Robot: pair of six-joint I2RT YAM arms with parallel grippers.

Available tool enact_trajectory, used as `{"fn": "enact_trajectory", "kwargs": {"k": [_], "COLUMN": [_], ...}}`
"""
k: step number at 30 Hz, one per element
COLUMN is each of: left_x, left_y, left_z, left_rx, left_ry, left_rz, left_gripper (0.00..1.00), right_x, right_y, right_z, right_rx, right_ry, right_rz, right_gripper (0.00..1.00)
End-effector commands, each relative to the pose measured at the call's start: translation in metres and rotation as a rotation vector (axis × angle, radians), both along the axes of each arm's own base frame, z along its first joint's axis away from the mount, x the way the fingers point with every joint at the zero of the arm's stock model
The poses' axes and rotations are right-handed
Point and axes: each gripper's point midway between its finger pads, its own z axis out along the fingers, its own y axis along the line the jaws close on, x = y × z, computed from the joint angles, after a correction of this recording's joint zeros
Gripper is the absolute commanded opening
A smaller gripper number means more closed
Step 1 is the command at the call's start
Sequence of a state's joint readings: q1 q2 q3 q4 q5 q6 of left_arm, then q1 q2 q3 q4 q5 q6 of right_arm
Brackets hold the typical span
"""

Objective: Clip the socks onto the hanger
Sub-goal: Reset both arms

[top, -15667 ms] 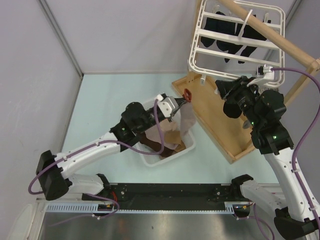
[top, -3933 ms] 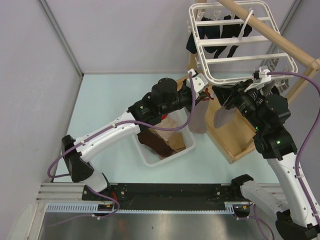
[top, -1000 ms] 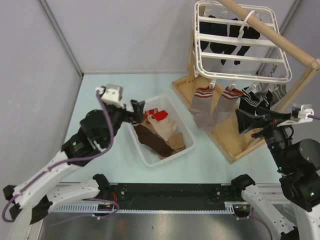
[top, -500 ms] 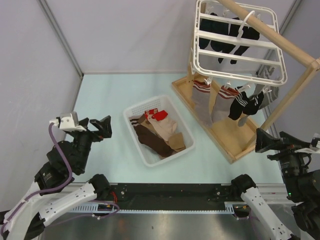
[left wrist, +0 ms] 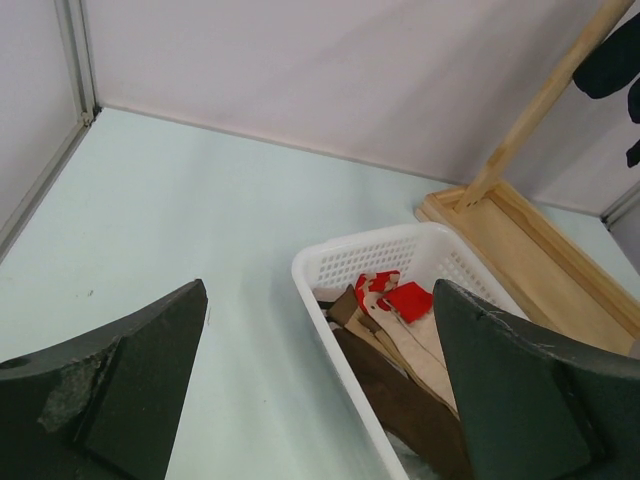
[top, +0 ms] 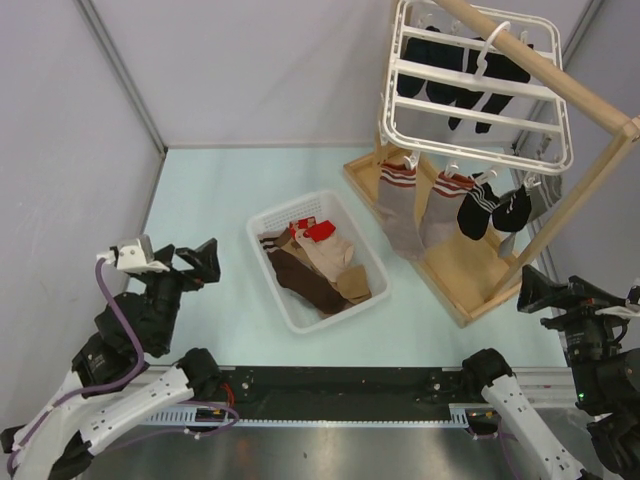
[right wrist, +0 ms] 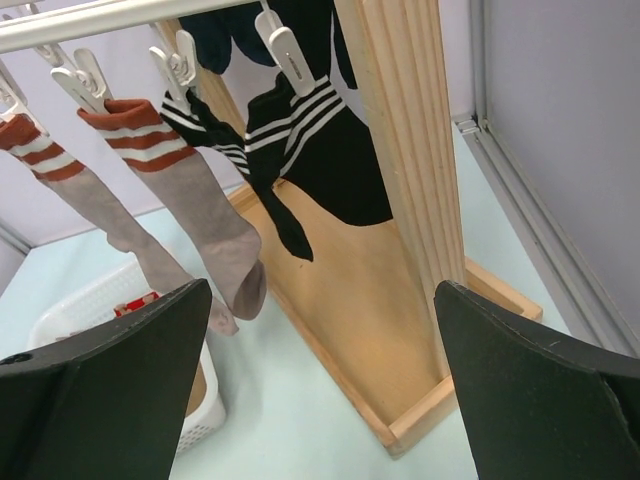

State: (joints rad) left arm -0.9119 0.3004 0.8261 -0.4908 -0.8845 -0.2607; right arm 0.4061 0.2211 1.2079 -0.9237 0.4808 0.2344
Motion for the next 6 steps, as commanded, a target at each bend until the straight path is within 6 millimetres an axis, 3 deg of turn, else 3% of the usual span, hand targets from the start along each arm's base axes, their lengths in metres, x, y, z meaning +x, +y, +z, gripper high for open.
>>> {"fn": "enact_trajectory", "kwargs": {"k": [1,6], "left_x": [-0.0008,0.0001], "left_y": [0.0059,0.0054], "left_z": [0.0011,0.0029], "left_rx": [-0.009,0.015], "left_ry": [-0.031,-0.042], "left_rz": [0.019,0.017], "left_gripper": [1.0,1.0], "right_x": [0.0039,0.0073], "right_y": [-0.0011,0.0024], "right_z": [-0.004,-0.0085], "right_rx": [0.002,0.016], "right_ry": [0.015,0.017], "right_rz": [-0.014,-0.005], "right_gripper": [1.0,1.0]}}
